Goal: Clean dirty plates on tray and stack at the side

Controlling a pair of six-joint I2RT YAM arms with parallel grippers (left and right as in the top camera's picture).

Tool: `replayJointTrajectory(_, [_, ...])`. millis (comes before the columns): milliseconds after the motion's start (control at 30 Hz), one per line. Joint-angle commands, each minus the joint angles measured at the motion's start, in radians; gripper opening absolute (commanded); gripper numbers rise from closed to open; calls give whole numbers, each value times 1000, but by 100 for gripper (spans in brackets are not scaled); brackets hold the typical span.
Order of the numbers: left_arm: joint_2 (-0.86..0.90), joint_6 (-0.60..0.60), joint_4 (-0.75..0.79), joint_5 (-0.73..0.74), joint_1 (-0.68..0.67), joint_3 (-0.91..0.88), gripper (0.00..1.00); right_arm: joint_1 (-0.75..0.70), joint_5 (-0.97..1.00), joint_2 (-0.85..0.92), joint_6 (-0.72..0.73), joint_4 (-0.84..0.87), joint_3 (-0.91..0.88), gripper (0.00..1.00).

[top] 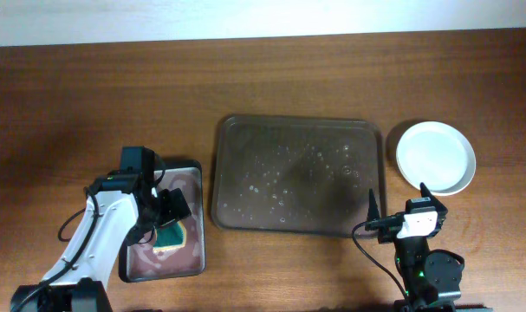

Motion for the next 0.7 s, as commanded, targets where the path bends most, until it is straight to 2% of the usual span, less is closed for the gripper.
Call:
replayJointTrajectory(0, [-14,6,0,3,2,2,99,-6,-10,-6,-7,-6,-5,99])
replayJointTrajectory(200, [-15,6,0,3,2,2,99,-6,-9,-6,-7,-6,-5,99])
replayJointTrajectory(267, [-101,6,-1,2,2,1,99,-6,-10,-6,-7,-6,-5,99])
replayJointTrajectory(467, [-607,6,-13,-29,2,1,99,-6,-10,-6,-7,-6,-5,99])
replayJointTrajectory(533, [-826,21,63,-72,3,-19,99,-6,-10,-6,-7,-6,-5,99])
replayJointTrajectory(667, [-1076,150,247,-68,1,-158,99,-6,-10,-6,-7,-6,-5,99])
